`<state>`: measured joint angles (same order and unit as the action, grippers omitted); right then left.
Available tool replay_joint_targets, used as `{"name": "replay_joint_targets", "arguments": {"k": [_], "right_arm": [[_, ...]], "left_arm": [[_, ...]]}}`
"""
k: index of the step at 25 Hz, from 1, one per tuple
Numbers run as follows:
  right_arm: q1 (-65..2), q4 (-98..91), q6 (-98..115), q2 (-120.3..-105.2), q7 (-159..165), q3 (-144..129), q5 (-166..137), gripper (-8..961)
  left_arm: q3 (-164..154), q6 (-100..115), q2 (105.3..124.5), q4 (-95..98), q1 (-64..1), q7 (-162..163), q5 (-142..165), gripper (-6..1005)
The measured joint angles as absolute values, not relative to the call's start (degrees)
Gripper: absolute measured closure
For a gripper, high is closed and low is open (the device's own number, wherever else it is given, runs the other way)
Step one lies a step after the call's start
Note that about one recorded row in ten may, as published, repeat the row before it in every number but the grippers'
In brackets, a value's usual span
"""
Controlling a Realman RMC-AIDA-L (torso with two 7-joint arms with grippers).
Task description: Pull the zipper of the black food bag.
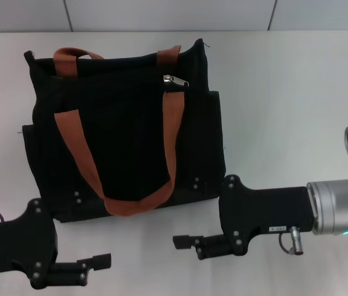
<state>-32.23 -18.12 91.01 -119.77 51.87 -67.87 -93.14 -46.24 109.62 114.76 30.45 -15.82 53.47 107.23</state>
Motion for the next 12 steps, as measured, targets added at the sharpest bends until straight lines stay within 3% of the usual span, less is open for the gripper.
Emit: {"name": "replay_joint_targets", "arguments": {"k": [12], "right_arm": [[-32.6, -14.9, 90.7, -119.9, 48.7, -68.5, -92.7, 193]], "left_arm": [[-46.3, 107.3, 114.82, 29.0, -15.8, 52.7, 108.8, 172]]}}
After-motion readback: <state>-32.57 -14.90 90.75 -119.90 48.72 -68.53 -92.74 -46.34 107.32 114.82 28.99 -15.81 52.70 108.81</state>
